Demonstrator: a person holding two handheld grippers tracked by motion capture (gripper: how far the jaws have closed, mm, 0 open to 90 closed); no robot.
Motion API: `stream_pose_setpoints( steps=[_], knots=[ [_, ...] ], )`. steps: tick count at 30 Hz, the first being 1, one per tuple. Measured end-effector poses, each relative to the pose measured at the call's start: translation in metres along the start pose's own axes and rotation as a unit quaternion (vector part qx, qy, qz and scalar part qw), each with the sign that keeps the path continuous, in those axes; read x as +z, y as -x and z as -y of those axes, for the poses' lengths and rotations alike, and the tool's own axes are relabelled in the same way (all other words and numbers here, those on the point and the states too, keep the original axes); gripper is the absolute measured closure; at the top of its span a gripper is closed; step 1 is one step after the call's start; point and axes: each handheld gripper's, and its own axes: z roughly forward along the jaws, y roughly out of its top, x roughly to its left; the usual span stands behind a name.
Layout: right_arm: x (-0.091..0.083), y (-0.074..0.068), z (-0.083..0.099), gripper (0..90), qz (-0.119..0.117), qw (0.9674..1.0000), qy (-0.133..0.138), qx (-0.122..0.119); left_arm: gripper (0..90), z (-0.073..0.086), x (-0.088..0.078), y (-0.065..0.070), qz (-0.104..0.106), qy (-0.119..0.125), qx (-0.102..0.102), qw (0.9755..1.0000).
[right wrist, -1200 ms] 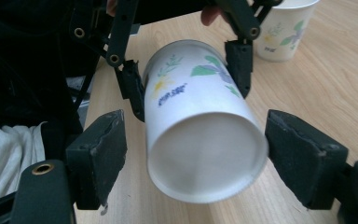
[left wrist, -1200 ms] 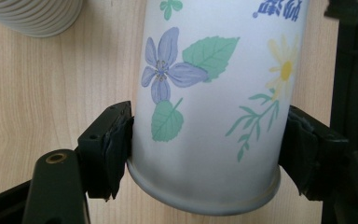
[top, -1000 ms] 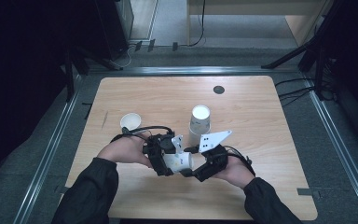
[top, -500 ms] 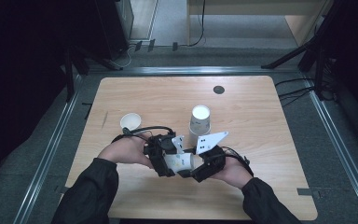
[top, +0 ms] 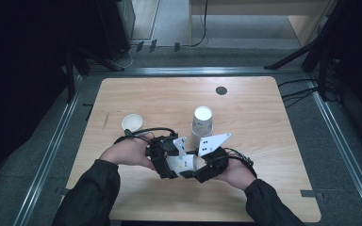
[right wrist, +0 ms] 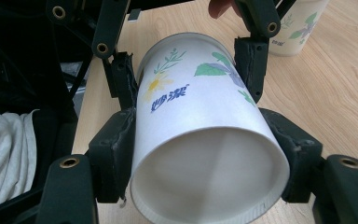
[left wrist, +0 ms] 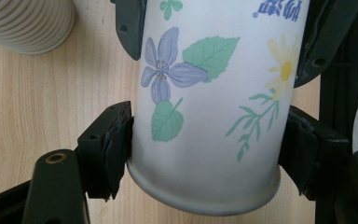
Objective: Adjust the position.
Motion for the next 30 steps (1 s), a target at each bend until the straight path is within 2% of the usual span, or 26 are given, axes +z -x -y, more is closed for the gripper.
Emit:
stream_pose_setpoints(
  steps=[6, 7, 10, 11, 13, 16, 19, 20, 21, 23, 24, 25, 27, 29, 30],
  knots=[
    [-0.005, 0.002, -0.001, 32.9, 0.005, 1.0000, 0.007, -0.002, 12.3, 0.003, -0.003, -0.003, -0.005, 0.021, -0.007, 0.9997],
    [-0.005, 0.002, -0.001, 32.9, 0.005, 1.0000, 0.007, -0.002, 12.3, 0.003, -0.003, -0.003, -0.005, 0.021, -0.007, 0.9997],
    [-0.014, 0.005, -0.002, 32.9, 0.011, 0.9997, 0.020, -0.001, 9.7, 0.008, -0.008, -0.008, -0.006, 0.045, -0.025, 0.9986],
    [-0.016, 0.005, -0.002, 32.9, 0.013, 0.9997, 0.021, 0.002, 9.7, 0.008, -0.008, -0.008, -0.006, 0.045, -0.025, 0.9986],
    [-0.020, 0.006, -0.002, 32.9, 0.016, 0.9995, 0.027, 0.005, 9.7, 0.013, -0.012, -0.009, -0.001, 0.064, -0.028, 0.9976],
    [-0.024, 0.007, -0.002, 32.8, 0.018, 0.9992, 0.034, 0.007, 9.7, 0.016, -0.013, -0.010, -0.002, 0.069, -0.029, 0.9972],
    [-0.031, 0.008, -0.002, 32.8, 0.020, 0.9989, 0.042, 0.008, 9.7, 0.023, -0.016, -0.010, -0.007, 0.083, -0.038, 0.9958],
    [-0.035, 0.009, -0.002, 32.8, 0.023, 0.9985, 0.049, 0.009, 9.7, 0.028, -0.017, -0.010, -0.006, 0.095, -0.044, 0.9945],
    [-0.035, 0.009, -0.002, 32.8, 0.023, 0.9985, 0.049, 0.009, 9.7, 0.028, -0.017, -0.010, -0.006, 0.095, -0.044, 0.9945],
    [-0.041, 0.011, -0.001, 32.8, 0.023, 0.9981, 0.056, 0.013, 9.8, 0.037, -0.018, -0.010, 0.000, 0.114, -0.053, 0.9921],
    [-0.043, 0.011, 0.000, 32.8, 0.024, 0.9980, 0.057, 0.012, 9.8, 0.037, -0.018, -0.010, 0.000, 0.114, -0.053, 0.9921],
    [-0.044, 0.011, 0.000, 32.8, 0.025, 0.9979, 0.058, 0.015, 9.9, 0.043, -0.018, -0.010, -0.001, 0.129, -0.060, 0.9898],
    [-0.047, 0.012, 0.001, 32.7, 0.026, 0.9977, 0.061, 0.016, 11.5, 0.050, -0.019, -0.010, -0.002, 0.155, -0.060, 0.9861],
    [-0.050, 0.012, 0.001, 32.7, 0.026, 0.9974, 0.064, 0.018, 12.5, 0.054, -0.021, -0.011, 0.003, 0.172, -0.070, 0.9826],
    [-0.051, 0.012, 0.001, 32.7, 0.026, 0.9973, 0.066, 0.017, 12.6, 0.056, -0.021, -0.011, -0.002, 0.178, -0.074, 0.9812]
  ],
)
